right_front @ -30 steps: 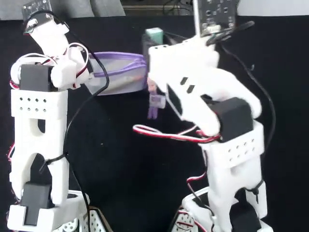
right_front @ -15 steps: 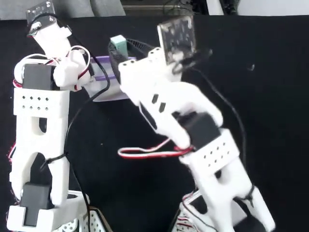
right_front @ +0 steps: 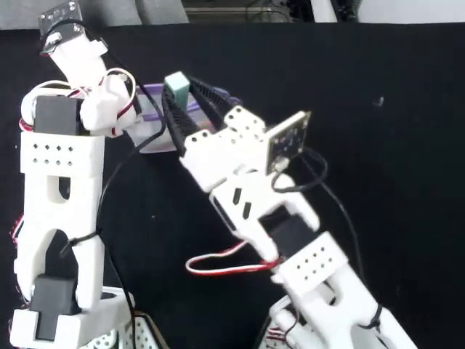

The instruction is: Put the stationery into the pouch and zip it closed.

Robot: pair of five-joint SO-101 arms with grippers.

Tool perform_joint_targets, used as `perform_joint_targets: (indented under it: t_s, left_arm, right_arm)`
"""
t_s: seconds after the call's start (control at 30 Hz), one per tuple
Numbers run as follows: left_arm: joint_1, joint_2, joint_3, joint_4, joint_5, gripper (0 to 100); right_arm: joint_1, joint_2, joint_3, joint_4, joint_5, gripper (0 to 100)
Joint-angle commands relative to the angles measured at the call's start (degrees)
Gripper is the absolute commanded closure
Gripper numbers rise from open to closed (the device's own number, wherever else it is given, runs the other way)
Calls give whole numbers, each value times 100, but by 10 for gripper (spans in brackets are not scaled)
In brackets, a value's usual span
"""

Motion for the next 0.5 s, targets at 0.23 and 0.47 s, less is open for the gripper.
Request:
perform_joint_targets:
  t_s: [0.23, 0.47]
  left_arm:
    - [-4, -202, 66, -35, 53, 970]
    - [-286, -246, 57, -18, 44, 970]
  right_arm:
    - [-79, 435, 101, -1407, 782, 988]
    - [193, 1182, 92, -1987, 800, 988]
